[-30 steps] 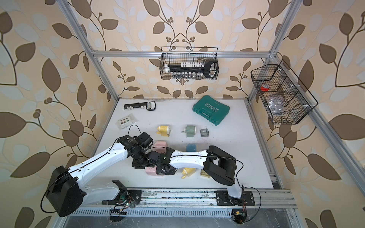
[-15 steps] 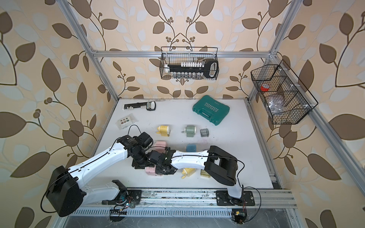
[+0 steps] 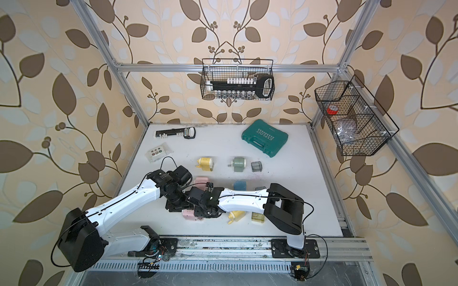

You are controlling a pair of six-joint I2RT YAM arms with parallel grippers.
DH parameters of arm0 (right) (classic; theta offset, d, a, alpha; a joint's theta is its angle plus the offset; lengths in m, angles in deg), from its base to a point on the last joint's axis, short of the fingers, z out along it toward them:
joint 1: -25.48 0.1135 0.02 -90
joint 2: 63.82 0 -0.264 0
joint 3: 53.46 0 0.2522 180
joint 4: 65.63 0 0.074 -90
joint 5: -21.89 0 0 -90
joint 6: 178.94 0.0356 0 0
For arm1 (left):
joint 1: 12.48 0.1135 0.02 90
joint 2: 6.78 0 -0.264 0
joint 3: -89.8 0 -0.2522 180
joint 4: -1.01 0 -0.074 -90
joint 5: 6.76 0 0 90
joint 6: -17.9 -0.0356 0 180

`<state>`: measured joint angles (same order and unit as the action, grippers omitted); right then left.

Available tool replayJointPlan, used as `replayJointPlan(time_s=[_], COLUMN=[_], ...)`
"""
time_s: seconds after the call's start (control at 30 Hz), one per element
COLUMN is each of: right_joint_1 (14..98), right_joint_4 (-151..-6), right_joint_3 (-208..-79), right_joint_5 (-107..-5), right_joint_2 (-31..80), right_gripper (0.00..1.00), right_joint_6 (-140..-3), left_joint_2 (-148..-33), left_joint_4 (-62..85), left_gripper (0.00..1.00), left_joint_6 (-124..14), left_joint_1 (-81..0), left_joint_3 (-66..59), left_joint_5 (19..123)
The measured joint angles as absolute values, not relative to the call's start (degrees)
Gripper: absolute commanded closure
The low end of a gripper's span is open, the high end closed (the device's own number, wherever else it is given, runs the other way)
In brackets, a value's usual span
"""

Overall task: Put the tray back into the pencil sharpener
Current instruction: Close the container of the pencil sharpener.

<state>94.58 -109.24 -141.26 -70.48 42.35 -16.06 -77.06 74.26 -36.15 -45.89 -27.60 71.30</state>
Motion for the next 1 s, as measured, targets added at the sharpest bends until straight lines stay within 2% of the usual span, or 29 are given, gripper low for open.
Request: replayJointPlan(time_s=[0.13, 0.3, 0.53, 1.0], right_joint_1=[94.6, 94.6, 93.9, 91.9], right_joint_4=[-109.9, -110.5, -110.4, -101.4], right_joint_3=[-141.3, -139.2, -135.7, -134.5], right_joint_5=[-70.9, -71.5, -71.0, -65.0], right_joint_2=[39.7, 38.5, 39.3, 45.1], right_gripper=[0.86, 1.00, 1.00, 1.00], right_joint_6=[-16.4, -16.4, -16.7, -18.1], left_joint_2=[-77.1, -77.1, -77.1, -77.0], left_joint_4=[74.3, 74.3, 74.2, 74.3], left_gripper=[0.44, 0.44, 0.44, 0.44], left_joint_6=[-36.2, -36.2, -36.2, -36.2], left_joint_1=[-45.9, -45.9, -45.9, -45.9], left_joint_3=[-27.6, -27.6, -27.6, -27.6], left_joint_5=[71.3, 71.3, 71.3, 71.3])
